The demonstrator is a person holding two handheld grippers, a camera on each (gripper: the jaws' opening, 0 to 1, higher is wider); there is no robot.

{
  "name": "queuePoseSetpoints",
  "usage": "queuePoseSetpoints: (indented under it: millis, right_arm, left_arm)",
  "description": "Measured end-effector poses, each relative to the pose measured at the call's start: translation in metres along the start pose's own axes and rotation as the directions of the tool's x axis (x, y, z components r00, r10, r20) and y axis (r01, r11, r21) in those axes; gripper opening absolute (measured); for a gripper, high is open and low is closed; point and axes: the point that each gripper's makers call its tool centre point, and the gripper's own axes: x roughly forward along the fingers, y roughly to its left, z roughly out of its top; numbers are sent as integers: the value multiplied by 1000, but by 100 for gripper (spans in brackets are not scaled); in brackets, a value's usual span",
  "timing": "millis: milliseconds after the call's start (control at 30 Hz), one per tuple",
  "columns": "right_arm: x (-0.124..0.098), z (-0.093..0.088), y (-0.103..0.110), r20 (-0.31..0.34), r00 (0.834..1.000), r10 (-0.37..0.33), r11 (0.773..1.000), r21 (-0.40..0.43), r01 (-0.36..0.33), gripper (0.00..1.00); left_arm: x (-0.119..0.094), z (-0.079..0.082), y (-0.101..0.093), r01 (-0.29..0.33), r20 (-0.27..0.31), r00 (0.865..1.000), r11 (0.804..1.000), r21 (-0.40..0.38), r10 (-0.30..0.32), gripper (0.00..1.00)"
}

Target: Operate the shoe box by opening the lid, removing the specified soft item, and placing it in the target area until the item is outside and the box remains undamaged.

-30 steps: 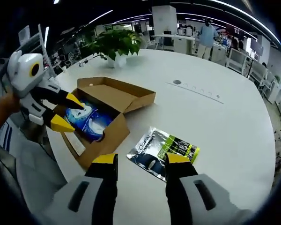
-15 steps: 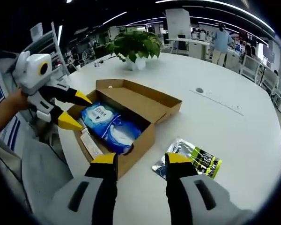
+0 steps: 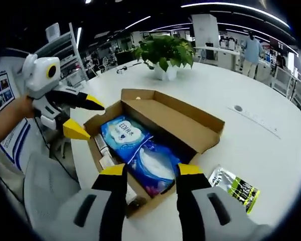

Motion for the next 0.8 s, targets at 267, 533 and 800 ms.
queuePoseSetpoints:
  millis: [267, 533, 800]
  right_arm:
    - [33, 8, 10, -6, 999, 45, 999, -2, -45, 34]
    - [65, 10, 20, -20, 995, 95, 995, 14, -95, 33]
    - [93, 8, 25, -59, 991, 121, 993, 17, -120, 32]
  left_arm:
    - [-16, -15, 20, -37, 7, 999, 999, -31, 37, 56]
    - [-26, -29, 37, -60, 7, 998, 997, -56, 60, 60]
    - [-36, -41, 53, -87, 6, 996, 991, -97, 88, 61]
